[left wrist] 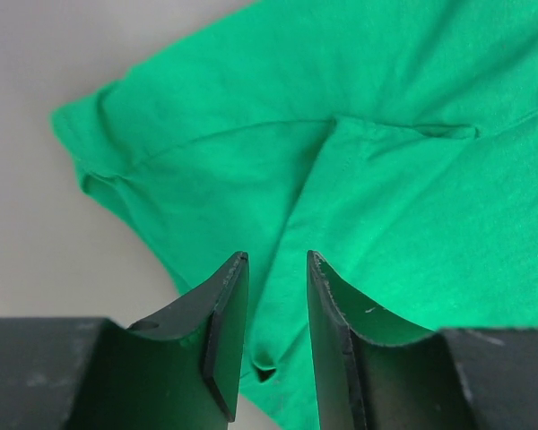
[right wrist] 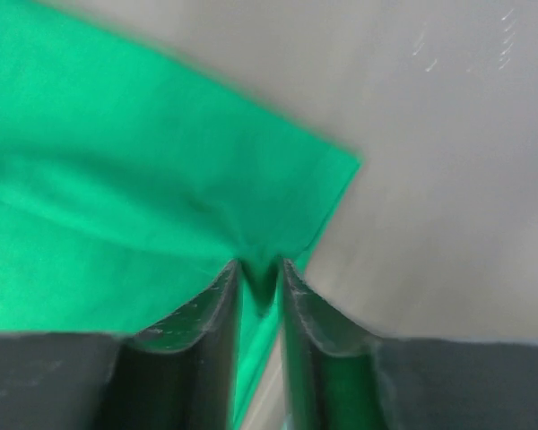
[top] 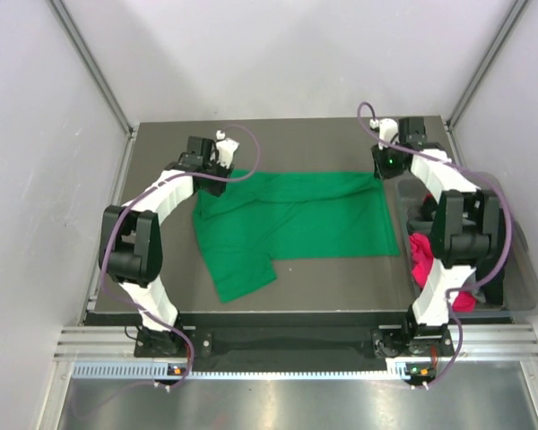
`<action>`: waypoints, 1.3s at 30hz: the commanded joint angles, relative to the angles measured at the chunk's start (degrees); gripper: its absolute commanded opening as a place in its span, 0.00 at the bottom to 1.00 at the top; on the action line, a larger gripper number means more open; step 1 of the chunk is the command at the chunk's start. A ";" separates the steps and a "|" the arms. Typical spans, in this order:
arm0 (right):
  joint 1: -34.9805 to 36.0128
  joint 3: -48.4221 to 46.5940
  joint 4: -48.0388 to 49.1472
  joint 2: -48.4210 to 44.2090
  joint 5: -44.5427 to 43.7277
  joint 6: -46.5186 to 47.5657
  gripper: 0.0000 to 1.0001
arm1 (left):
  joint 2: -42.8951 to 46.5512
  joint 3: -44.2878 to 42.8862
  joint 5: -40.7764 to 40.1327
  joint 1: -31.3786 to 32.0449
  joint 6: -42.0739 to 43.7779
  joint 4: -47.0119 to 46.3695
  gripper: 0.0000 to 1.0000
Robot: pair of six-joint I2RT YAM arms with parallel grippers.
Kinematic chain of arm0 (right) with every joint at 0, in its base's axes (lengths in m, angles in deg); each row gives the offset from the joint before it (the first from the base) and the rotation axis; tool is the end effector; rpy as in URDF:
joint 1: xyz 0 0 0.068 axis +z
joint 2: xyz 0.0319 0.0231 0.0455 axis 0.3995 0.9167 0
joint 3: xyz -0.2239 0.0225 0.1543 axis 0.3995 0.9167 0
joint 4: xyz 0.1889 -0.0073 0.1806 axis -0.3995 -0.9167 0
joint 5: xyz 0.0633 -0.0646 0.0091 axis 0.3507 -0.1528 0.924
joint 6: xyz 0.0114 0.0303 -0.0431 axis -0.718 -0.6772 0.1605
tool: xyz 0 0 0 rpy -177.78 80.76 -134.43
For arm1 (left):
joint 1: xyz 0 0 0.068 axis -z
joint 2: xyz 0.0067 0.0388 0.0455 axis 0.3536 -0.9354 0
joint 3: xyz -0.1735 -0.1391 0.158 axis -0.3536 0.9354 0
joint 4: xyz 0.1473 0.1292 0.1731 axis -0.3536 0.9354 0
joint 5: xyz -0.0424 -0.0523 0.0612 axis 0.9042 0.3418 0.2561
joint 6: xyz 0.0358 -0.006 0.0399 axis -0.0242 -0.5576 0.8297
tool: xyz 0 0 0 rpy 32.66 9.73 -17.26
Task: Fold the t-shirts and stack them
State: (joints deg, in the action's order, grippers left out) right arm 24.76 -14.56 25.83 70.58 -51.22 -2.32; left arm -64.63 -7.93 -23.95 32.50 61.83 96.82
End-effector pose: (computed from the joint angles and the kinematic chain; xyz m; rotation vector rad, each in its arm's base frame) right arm 0.4080 0.0172 0.2355 -0.5238 2.4036 0.1719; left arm 0.3807 -0.0839 0.2318 0.6512 2.3254 -0.1053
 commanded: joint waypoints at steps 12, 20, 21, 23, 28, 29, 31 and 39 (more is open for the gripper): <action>0.46 -5.44 -9.87 -4.47 -1.06 6.84 0.24 | 9.03 3.68 1.87 0.34 -3.35 -2.21 0.37; 0.37 -3.59 -18.12 -4.84 2.27 8.44 0.15 | 9.12 3.07 2.22 0.34 -3.87 -1.85 0.35; 0.54 -3.68 -18.57 -4.31 2.63 8.44 0.15 | 9.12 3.07 2.22 0.25 -3.96 -1.85 0.35; 0.80 -4.29 -19.45 -2.46 2.55 8.70 0.15 | 9.12 3.16 2.31 0.34 -4.05 -1.85 0.35; 1.69 -5.52 -19.37 1.66 2.02 9.14 0.14 | 9.03 3.86 2.22 0.25 -3.96 -2.12 0.34; 1.77 -5.78 -19.19 2.19 1.93 9.23 0.14 | 8.86 3.95 2.22 0.25 -3.88 -2.12 0.34; 1.95 -6.05 -18.93 3.68 1.76 9.14 0.14 | 8.68 4.03 2.22 0.25 -3.88 -2.12 0.34; 2.04 -7.80 -17.52 6.59 -0.09 9.05 0.17 | 7.80 4.03 2.49 0.25 -4.05 -2.29 0.34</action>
State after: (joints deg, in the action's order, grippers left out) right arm 26.44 -19.06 7.36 76.24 -50.30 6.05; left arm -57.42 -4.25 -22.72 32.65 58.36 96.34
